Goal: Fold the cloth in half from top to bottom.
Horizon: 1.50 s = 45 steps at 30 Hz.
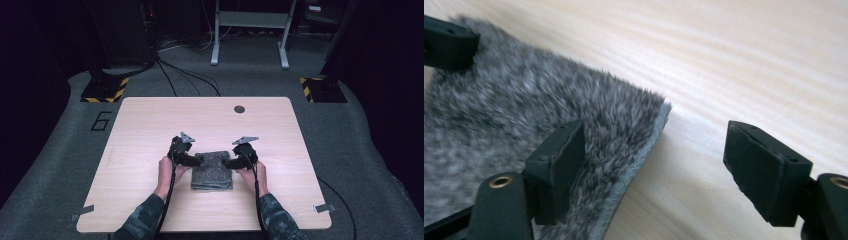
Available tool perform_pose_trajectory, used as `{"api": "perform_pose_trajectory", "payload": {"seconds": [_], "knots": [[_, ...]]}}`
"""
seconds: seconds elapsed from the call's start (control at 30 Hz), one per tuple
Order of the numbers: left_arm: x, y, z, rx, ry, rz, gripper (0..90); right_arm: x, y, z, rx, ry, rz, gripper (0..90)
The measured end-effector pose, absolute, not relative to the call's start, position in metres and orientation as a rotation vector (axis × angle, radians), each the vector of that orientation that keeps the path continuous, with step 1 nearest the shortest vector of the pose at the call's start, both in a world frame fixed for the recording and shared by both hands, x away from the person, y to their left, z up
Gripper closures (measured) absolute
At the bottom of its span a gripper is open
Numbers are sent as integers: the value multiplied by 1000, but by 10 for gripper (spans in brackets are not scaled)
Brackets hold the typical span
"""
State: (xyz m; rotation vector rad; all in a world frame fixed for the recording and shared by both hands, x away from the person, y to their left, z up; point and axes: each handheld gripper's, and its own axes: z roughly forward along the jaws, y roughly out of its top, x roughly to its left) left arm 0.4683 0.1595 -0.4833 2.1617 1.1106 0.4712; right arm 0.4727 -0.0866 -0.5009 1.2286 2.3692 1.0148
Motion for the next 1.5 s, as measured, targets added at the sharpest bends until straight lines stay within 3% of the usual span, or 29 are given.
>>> {"api": "perform_pose_trajectory", "payload": {"seconds": [0.33, 0.63, 1.03, 1.5], "knots": [[478, 161, -511, 2198, 1161, 487, 198, 470, -82, -515, 1227, 2389, 945, 228], [469, 178, -496, 2124, 1166, 460, 137, 465, -94, -501, 1211, 2368, 1041, 153], [432, 224, -478, 2079, 1176, 511, 68, 436, -144, -475, 1242, 2260, 1121, 107], [387, 281, -509, 2051, 1298, 578, 34, 401, -211, -505, 1365, 2165, 1012, 79]]}}
